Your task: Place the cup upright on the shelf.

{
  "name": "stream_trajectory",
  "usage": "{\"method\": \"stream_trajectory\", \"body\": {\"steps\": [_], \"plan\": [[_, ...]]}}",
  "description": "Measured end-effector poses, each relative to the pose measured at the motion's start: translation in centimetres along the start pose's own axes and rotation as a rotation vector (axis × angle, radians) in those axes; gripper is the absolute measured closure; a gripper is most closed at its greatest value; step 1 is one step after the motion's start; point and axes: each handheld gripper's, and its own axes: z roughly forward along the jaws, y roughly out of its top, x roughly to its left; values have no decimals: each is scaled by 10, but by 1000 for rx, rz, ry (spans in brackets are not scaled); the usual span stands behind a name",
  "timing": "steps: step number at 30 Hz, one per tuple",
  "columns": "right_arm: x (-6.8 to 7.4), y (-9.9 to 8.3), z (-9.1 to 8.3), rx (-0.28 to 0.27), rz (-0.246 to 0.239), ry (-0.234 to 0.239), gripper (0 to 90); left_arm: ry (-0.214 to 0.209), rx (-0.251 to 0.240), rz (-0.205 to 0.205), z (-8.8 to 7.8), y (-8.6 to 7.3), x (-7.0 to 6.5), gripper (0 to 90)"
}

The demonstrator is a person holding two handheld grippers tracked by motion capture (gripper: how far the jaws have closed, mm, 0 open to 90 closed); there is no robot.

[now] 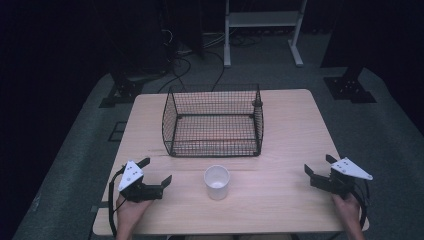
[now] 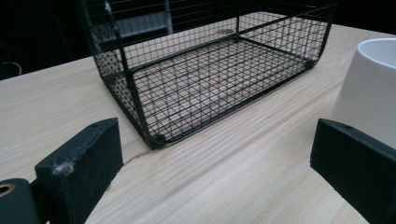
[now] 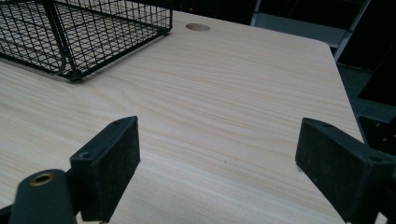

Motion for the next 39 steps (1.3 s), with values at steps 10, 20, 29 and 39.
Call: {"method": "stream_trajectory", "body": {"steps": [10, 20, 29, 39], "plan": [[0, 0, 0, 0, 6, 3, 131, -102, -8, 34, 4, 12, -13, 18], [0, 0, 0, 2, 2, 4, 131, -226, -5, 86, 9, 28, -33, 18], [0, 0, 0, 3, 3, 4, 131, -275, -12, 116, 9, 41, -42, 18], [0, 0, 0, 3, 1, 5, 131, -326, 10, 150, 16, 50, -53, 18]]}}
